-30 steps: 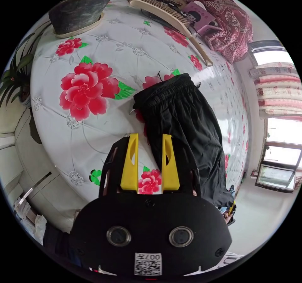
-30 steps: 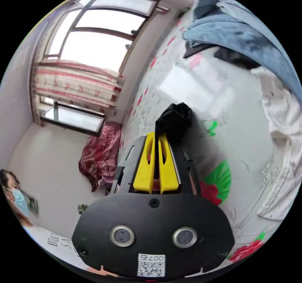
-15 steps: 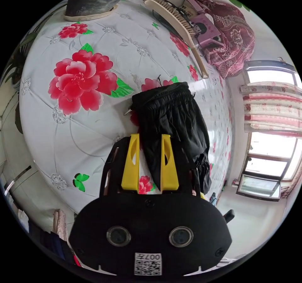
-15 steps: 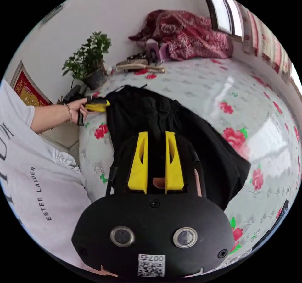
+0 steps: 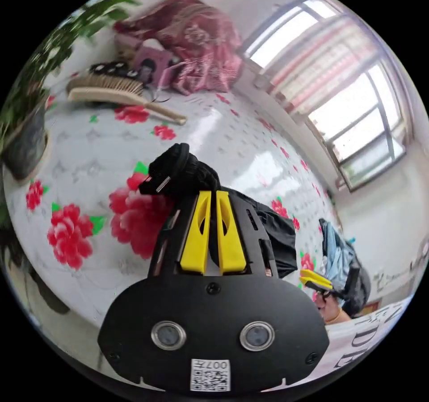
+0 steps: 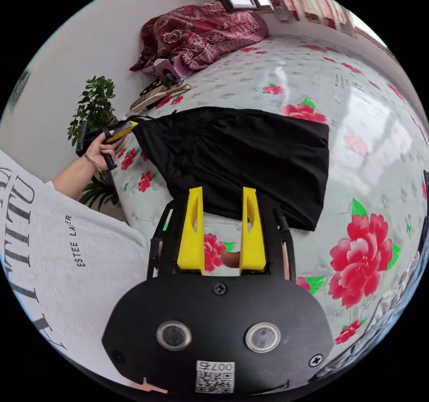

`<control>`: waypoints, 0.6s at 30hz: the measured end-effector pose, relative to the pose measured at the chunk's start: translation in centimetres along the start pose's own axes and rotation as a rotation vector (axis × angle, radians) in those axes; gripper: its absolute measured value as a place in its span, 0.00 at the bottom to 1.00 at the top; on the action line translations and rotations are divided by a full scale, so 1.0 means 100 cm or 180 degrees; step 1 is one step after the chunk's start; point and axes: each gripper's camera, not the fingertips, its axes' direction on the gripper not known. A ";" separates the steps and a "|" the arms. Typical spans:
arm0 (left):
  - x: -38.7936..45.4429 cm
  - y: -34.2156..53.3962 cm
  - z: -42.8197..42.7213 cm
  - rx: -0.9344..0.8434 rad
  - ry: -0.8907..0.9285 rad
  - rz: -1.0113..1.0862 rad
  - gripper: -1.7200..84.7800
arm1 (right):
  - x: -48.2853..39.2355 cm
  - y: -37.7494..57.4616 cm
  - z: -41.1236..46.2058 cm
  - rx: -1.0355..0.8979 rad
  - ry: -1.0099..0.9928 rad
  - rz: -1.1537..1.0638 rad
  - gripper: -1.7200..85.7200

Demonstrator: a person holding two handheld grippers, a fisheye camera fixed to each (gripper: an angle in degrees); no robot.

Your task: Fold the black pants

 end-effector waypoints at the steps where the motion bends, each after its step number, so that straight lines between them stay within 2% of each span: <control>1: 0.022 -0.006 0.000 0.0011 0.0010 0.0278 0.01 | 0.011 0.008 -0.009 0.0065 0.0028 0.0164 0.15; 3: 0.109 -0.016 0.009 0.0012 0.0228 0.1211 0.02 | 0.028 0.020 -0.021 0.0185 0.0044 0.0407 0.15; 7: 0.232 0.005 0.066 -0.0398 0.0773 0.2142 0.03 | 0.065 0.043 -0.041 0.0371 0.0203 0.0862 0.16; 9: 0.295 0.042 0.132 -0.0859 0.0931 0.2466 0.05 | 0.081 0.051 -0.044 0.0372 0.0252 0.1007 0.16; 12: 0.335 0.087 0.202 -0.1603 0.0660 0.2689 0.07 | 0.110 0.060 -0.047 0.0367 0.0167 0.1245 0.16; 16: 0.317 0.101 0.204 -0.1622 0.0547 0.2713 0.08 | 0.154 0.062 -0.059 0.0525 -0.0086 0.1489 0.16; 18: 0.277 0.084 0.195 -0.1616 0.0529 0.2279 0.09 | 0.177 0.059 -0.062 0.0561 -0.0225 0.1568 0.15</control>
